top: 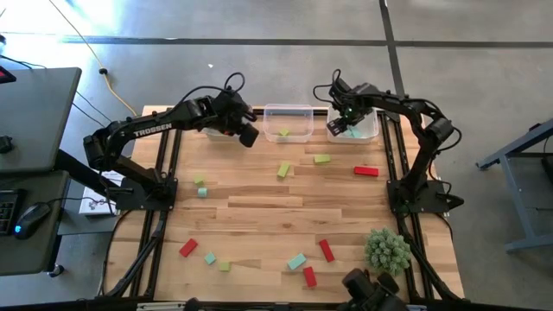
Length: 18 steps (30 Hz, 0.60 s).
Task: Sort & place blocks by color
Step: Put the red block into the gray bin
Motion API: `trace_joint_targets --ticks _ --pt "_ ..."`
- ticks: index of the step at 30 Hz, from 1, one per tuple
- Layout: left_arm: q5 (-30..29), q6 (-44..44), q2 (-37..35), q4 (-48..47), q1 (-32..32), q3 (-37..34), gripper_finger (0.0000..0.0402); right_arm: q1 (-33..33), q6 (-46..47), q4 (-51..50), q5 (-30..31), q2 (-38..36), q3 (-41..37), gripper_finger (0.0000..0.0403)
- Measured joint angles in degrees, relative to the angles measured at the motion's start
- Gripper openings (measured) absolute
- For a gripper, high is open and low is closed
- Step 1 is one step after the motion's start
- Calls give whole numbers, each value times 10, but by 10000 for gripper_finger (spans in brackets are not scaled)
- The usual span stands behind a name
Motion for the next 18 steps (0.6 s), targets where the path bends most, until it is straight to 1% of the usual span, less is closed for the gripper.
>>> trace_joint_targets --ticks 5,9,13,18 --pt "0 -23 0 -42 1 0 217 0 -15 -10 0 0 34 202" --pt "7 -26 0 -110 -9 0 226 0 -26 -15 -3 0 64 199" --pt "6 -28 0 -168 -39 0 227 0 -43 -26 -3 -1 95 200" --pt "5 -37 0 -183 -95 0 227 0 -51 -45 -3 -1 126 200"
